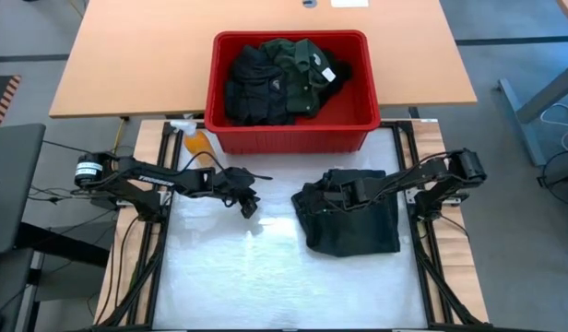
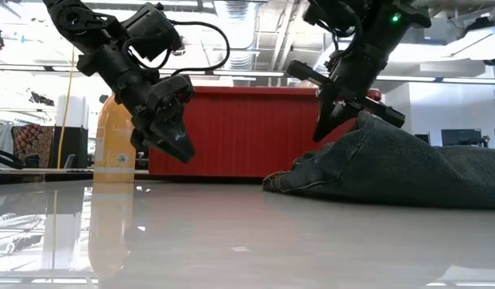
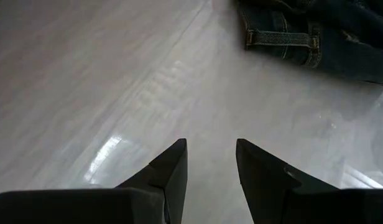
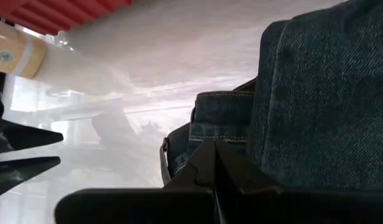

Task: Fold laundry
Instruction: Remove the black shorts from the red bin

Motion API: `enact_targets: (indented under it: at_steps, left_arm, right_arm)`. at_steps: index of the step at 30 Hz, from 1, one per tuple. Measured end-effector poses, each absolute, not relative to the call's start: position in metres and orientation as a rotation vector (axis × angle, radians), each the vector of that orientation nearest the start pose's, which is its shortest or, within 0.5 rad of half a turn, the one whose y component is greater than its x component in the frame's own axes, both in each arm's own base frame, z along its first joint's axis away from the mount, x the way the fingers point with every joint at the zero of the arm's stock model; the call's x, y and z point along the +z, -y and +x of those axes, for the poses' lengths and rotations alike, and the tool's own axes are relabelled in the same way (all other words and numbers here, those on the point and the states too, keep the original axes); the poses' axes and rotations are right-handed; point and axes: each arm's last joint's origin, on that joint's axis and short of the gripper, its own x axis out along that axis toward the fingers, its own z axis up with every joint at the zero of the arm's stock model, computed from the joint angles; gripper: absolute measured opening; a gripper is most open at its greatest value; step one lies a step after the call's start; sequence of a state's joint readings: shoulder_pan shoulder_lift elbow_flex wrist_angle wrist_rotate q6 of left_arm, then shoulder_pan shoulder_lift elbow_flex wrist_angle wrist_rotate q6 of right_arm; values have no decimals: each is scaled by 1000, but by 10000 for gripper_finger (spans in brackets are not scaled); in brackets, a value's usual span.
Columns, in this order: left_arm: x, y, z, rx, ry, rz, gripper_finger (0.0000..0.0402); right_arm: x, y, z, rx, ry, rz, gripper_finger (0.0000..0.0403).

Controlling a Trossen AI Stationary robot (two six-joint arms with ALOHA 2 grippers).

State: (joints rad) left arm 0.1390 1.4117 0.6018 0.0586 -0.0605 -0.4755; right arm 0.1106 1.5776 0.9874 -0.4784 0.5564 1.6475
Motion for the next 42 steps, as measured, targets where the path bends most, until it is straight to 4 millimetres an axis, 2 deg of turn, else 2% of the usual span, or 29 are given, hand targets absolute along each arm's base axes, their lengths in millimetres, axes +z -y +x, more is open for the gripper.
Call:
enact_targets:
  at_steps: [11,15,30,42]
  left_arm:
    - [162,-38,258,366,-693,-481,125]
    - [162,-38,258,366,-693,-481,125]
    - [162,-38,259,365,-693,-481,125]
    - [162,-38,259,365,-693,-481,125]
  right_arm:
    - [201,-17,304,-1066,-409,1085,17]
    - [207,-18,309,-998,-393,1050,17]
    - [239,-6,324,-939,-361,956,17]
    - [241,-5,325,-930,-367,948,17]
